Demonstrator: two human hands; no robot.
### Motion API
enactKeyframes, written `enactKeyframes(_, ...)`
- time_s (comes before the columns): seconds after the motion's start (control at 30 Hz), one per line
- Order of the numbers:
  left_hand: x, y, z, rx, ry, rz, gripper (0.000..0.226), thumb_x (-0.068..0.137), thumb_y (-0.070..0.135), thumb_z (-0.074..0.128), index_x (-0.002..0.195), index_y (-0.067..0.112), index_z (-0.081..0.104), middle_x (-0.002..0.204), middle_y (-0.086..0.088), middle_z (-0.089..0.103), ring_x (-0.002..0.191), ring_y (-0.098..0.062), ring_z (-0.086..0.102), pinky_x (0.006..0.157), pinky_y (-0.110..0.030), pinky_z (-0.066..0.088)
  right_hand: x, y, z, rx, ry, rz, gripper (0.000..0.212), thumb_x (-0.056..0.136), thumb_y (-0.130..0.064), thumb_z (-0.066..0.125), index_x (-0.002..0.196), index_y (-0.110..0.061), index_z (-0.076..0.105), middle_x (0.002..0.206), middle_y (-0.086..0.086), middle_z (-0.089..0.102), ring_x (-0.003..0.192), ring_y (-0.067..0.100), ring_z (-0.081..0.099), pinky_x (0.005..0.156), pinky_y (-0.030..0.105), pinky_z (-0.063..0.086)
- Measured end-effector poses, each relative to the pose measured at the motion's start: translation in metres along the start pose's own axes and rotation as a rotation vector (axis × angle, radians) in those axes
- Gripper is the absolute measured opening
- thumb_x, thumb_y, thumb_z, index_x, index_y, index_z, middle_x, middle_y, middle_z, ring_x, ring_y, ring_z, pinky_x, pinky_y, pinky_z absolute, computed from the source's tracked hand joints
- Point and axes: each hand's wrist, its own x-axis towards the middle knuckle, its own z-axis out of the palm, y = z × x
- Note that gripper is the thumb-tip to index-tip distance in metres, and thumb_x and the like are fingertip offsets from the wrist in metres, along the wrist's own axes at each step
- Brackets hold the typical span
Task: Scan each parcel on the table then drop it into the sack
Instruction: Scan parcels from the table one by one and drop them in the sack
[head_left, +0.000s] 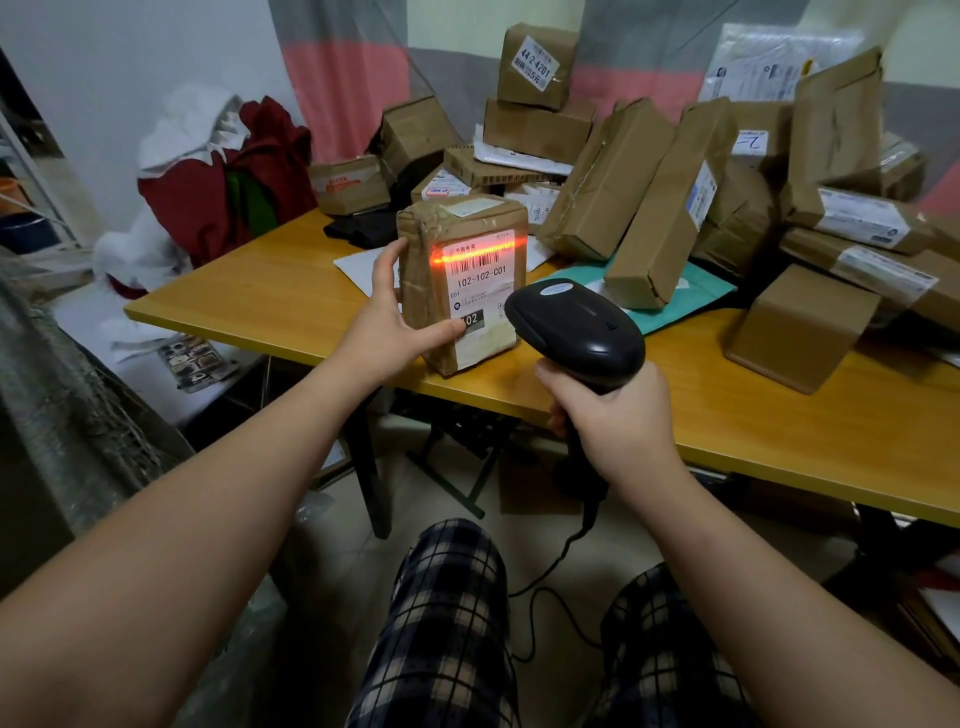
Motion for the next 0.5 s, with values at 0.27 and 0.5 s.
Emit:
enactKeyframes(0.27,0.015,-0.010,0.012,0.036,0.045,-0.017,0.107,0.075,0.026,0.081,0.150,0.031,0.005,0.150,0.000,0.036,0.137,-0.016,0.036,0.109,-0.039,0.038,-0.015,0.010,-0.018,0.023,0.003,0.033,0.010,0.081,-0.023,0.072,0.079,-0.017,0.065,0.060,0.002,0.064,0.055,0.014,0.064,0.055,0.026,0.054)
enactKeyframes(0.5,0.019,-0.013,0.014,0.034,0.052,-0.044,0.111,0.070,0.034,0.083,0.145,0.045,0.001,0.151,-0.001,0.036,0.139,-0.020,0.036,0.110,-0.051,0.036,-0.018,0.008,-0.036,0.018,-0.004,0.007,0.010,0.082,-0.021,0.070,0.079,-0.013,0.066,0.061,0.009,0.065,0.056,0.022,0.065,0.056,0.031,0.055)
